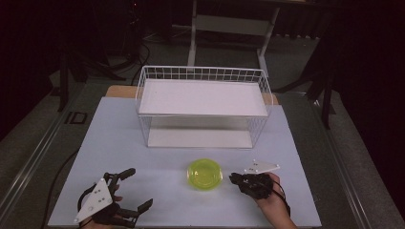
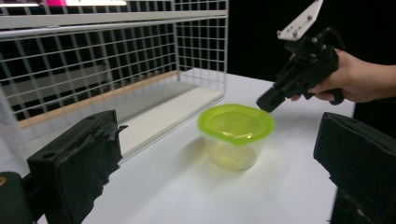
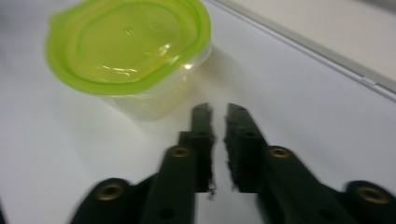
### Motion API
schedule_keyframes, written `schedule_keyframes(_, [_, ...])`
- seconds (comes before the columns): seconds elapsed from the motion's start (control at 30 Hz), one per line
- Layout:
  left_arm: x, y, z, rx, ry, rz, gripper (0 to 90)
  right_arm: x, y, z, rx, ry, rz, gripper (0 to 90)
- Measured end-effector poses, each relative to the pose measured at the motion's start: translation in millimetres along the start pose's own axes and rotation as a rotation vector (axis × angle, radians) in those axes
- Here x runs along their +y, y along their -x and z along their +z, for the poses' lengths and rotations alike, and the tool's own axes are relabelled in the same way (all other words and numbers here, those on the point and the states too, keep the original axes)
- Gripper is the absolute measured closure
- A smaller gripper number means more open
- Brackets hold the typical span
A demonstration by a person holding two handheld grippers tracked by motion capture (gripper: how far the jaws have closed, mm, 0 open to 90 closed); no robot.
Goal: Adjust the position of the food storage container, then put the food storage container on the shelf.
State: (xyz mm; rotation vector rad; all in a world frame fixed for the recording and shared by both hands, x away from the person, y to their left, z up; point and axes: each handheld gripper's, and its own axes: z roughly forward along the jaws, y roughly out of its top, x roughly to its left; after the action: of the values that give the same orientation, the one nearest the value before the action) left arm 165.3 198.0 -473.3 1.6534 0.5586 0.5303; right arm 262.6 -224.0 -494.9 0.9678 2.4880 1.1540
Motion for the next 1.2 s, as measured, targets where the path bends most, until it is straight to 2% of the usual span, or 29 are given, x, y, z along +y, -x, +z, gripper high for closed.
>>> schedule_keyframes(0.07, [1.1,1.2,1.1,-0.029,0.005,0.002,1.4,-0.5,-2.1,-6.7,-0.011,0.017,0.000,68.0])
schedule_keyframes(0.13, [1.0,2.2,3.1,-0.054,0.013,-0.006,1.4,-1.4,-3.9,-11.7,-0.019,0.031,0.003,53.5])
schedule_keyframes(0.17, [1.1,3.0,4.0,-0.051,0.002,-0.001,1.4,-2.1,-4.8,-13.9,-0.025,0.040,0.006,48.5])
schedule_keyframes(0.23, [1.3,4.8,6.0,-0.051,-0.019,0.003,1.4,-3.4,-5.8,-17.7,0.011,0.054,0.018,31.0])
schedule_keyframes(0.37, [5.0,8.9,9.9,-0.046,-0.087,0.012,1.4,-3.7,-10.1,-25.5,0.019,0.119,0.023,15.2])
schedule_keyframes(0.43, [6.1,10.0,10.4,-0.047,-0.083,0.013,1.4,-2.4,-11.3,-27.6,0.010,0.137,0.021,14.0])
schedule_keyframes(0.5, [11.9,13.6,11.5,-0.065,-0.058,0.007,1.4,2.3,-13.8,-32.9,0.012,0.167,0.010,12.5])
schedule_keyframes(0.57, [14.3,15.4,13.7,-0.078,-0.058,-0.003,1.4,5.9,-15.4,-37.0,0.014,0.183,0.017,14.5])
schedule_keyframes(0.6, [14.8,16.3,15.5,-0.088,-0.058,-0.009,1.4,7.8,-16.6,-38.6,0.001,0.188,0.013,14.5])
schedule_keyframes(0.63, [15.0,17.1,17.6,-0.100,-0.066,-0.012,1.4,9.4,-17.9,-40.6,-0.004,0.204,0.002,15.3])
schedule_keyframes(0.67, [15.0,17.6,20.0,-0.110,-0.075,-0.015,1.4,11.3,-18.0,-42.3,0.011,0.211,-0.013,17.5])
schedule_keyframes(0.77, [15.4,19.6,27.1,-0.144,-0.093,-0.029,1.4,16.8,-20.5,-45.0,0.015,0.208,-0.060,20.9])
schedule_keyframes(0.8, [15.8,20.3,29.5,-0.153,-0.098,-0.032,1.4,18.5,-21.4,-45.2,0.028,0.209,-0.070,21.8])
schedule_keyframes(0.9, [19.9,20.4,36.4,-0.169,-0.120,-0.029,1.4,23.2,-25.2,-45.0,0.026,0.203,-0.091,22.6])
schedule_keyframes(1.03, [29.4,17.0,44.1,-0.185,-0.140,-0.050,1.4,30.2,-29.6,-47.1,0.011,0.212,-0.104,22.6])
schedule_keyframes(1.13, [37.5,13.7,48.9,-0.189,-0.163,-0.085,1.4,35.6,-32.4,-49.5,-0.014,0.223,-0.112,22.5])
schedule_keyframes(1.2, [42.0,11.6,51.9,-0.192,-0.162,-0.119,1.4,39.5,-33.0,-50.3,-0.010,0.222,-0.116,21.4])
